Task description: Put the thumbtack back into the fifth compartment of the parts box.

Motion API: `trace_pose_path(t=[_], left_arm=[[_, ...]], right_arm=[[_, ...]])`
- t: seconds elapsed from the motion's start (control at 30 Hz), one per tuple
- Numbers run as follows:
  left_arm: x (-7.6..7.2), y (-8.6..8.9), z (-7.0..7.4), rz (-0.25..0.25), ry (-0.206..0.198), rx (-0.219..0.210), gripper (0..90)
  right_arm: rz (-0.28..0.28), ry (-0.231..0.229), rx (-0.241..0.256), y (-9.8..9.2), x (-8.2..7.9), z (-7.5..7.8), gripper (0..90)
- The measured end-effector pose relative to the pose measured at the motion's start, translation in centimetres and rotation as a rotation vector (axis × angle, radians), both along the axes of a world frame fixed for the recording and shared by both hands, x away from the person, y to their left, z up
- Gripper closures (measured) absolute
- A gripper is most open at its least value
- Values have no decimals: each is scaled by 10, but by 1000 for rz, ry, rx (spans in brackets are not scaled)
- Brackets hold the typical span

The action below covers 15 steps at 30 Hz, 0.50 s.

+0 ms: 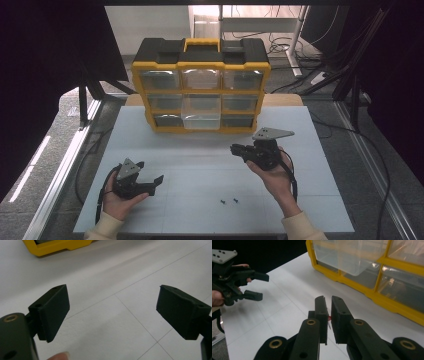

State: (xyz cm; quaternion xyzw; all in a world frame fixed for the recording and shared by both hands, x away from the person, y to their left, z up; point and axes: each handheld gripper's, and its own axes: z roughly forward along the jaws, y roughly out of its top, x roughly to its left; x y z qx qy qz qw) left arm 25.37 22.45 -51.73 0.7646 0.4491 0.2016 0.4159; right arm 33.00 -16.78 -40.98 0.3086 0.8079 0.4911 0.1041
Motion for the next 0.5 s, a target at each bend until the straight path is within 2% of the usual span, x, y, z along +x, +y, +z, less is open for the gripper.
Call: trace_pose_path(t=[0.5], left_arm=[[-1, 0, 0, -1, -1, -4, 117]], right_arm=[[-16, -11, 21, 10, 25, 18, 835]])
